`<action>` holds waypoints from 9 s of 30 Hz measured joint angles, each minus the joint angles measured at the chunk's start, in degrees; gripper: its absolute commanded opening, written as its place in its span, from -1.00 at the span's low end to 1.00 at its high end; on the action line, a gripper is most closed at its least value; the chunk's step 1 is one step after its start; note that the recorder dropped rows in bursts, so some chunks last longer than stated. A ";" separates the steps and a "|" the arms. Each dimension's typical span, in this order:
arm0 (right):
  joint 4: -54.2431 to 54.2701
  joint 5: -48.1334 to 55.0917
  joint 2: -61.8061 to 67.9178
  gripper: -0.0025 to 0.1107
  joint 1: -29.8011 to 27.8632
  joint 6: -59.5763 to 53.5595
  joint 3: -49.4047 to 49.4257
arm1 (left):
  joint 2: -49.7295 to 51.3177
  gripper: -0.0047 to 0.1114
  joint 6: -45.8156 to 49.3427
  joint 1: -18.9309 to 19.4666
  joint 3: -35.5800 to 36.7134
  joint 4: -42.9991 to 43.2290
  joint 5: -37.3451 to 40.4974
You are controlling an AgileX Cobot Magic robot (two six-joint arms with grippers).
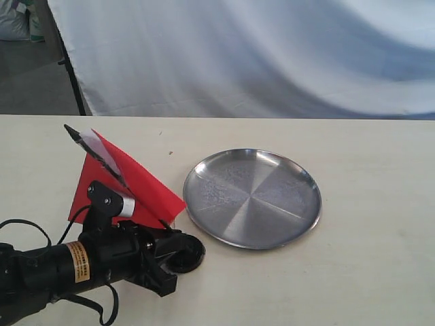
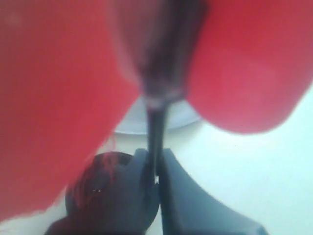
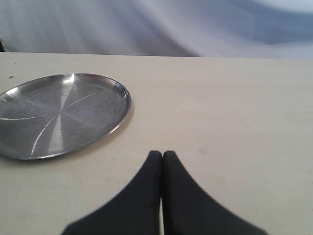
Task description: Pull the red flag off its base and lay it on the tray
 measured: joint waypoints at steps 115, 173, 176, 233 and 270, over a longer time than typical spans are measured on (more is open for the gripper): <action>0.00 0.00 0.00 -0.96 0.00 0.00 0.00 | -43.64 -0.92 -78.48 0.00 -14.92 74.50 42.82; 0.00 0.00 0.00 -0.96 0.00 0.00 0.00 | -93.08 -0.92 -46.73 0.00 25.75 31.46 42.54; 0.00 0.00 0.00 -0.96 0.00 0.00 0.00 | -93.08 -0.92 -45.86 0.00 25.75 31.31 42.74; 0.00 0.00 0.00 -0.96 0.00 0.00 0.00 | -93.08 -0.92 -46.73 0.00 25.13 28.90 37.19; 0.00 0.00 0.00 -0.96 0.00 0.00 0.00 | -93.08 -0.92 14.41 0.00 25.79 -31.06 56.80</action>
